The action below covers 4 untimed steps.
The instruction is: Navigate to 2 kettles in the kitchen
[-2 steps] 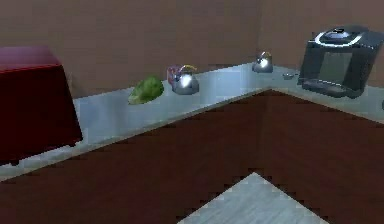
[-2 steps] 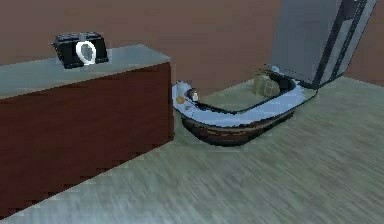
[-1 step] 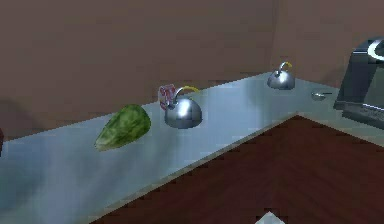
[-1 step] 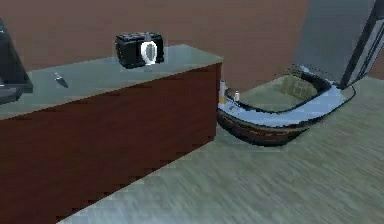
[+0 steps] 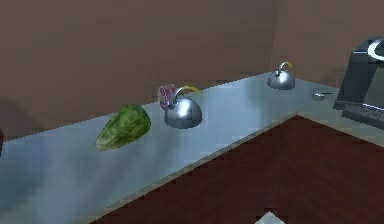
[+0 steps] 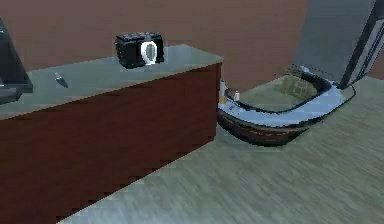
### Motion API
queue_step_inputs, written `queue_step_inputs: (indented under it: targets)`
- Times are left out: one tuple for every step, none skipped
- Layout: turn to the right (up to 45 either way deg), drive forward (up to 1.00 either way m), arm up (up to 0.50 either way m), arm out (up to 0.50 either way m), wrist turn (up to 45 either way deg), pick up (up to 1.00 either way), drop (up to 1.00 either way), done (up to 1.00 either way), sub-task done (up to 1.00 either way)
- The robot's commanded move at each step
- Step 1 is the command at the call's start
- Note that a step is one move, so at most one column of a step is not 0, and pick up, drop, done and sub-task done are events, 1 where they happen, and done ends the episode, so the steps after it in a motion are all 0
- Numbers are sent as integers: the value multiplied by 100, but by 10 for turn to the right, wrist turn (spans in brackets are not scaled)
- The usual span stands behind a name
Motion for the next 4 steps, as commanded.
queue_step_inputs:
  targets:
    - [450,0,0,0,0,0,0,0,0]
    - [90,0,0,0,0,0,0,0,0]
    - [0,55,0,0,0,0,0,0,0]
    - [-420,0,0,0,0,0,0,0,0]
